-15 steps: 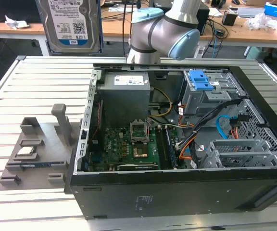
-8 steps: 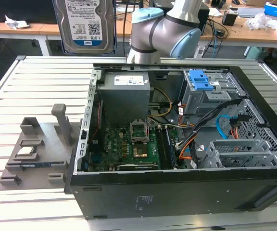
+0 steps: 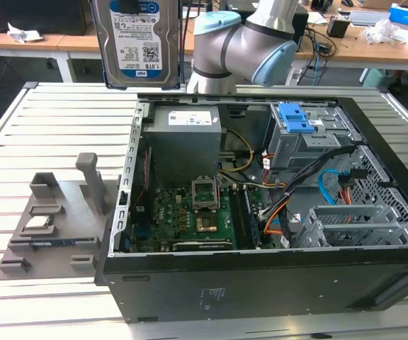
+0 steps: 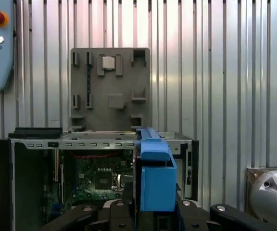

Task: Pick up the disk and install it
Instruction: 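Pick up the disk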

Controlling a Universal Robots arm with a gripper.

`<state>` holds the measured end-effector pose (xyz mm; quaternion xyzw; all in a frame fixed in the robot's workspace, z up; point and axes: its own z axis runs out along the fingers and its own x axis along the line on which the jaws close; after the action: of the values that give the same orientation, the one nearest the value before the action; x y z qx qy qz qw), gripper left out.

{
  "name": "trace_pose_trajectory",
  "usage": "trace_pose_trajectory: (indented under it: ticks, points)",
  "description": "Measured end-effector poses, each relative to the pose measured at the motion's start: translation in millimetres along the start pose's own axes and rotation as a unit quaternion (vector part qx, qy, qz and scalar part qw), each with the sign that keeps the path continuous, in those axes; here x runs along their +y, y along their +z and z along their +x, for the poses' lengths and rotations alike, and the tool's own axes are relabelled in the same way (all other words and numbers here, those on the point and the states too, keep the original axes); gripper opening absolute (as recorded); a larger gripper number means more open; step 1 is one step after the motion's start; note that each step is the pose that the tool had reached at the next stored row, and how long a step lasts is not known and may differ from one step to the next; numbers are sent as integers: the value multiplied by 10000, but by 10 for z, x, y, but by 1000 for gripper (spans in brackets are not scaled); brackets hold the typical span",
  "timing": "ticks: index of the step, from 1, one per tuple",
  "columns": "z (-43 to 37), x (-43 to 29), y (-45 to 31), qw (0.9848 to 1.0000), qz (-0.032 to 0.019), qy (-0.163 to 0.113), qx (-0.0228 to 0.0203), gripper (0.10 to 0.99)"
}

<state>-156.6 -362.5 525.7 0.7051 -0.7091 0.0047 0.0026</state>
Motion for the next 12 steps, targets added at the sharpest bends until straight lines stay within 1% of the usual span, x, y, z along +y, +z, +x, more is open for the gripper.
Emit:
trace_pose_trajectory:
  ticks: [5,7,12]
  points:
    - [-1,-78,99,10000,-10,0,0,361]
    - [-2,-126,157,10000,-12,0,0,361]
    - [-4,-215,256,10000,-13,0,0,361]
